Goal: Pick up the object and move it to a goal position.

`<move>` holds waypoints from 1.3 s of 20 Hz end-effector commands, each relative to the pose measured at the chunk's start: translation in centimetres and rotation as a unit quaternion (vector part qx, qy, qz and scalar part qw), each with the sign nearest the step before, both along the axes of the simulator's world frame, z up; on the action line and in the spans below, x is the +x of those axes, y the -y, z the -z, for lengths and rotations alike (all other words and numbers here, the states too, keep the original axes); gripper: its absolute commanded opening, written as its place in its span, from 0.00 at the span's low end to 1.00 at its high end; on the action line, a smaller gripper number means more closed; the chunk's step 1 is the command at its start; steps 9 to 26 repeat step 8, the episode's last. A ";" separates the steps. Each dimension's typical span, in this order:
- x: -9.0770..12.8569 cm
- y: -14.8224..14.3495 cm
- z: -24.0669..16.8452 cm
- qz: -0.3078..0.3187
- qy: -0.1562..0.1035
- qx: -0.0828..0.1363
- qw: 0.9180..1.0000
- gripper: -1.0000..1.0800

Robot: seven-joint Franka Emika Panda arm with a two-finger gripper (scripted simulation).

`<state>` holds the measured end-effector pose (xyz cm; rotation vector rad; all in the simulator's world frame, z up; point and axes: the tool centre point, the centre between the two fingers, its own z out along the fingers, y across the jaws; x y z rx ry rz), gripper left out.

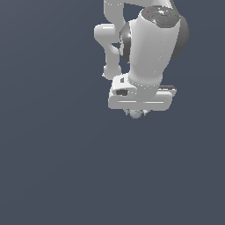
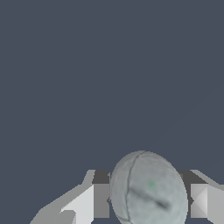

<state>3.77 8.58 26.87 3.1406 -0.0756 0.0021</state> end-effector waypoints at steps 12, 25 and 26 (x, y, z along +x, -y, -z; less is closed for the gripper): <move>0.1 -1.1 -2.4 0.000 -0.001 0.000 1.000 0.00; 0.1 -1.1 -2.4 0.000 -0.001 0.000 1.000 0.00; 0.1 -1.1 -2.4 0.000 -0.001 0.000 1.000 0.00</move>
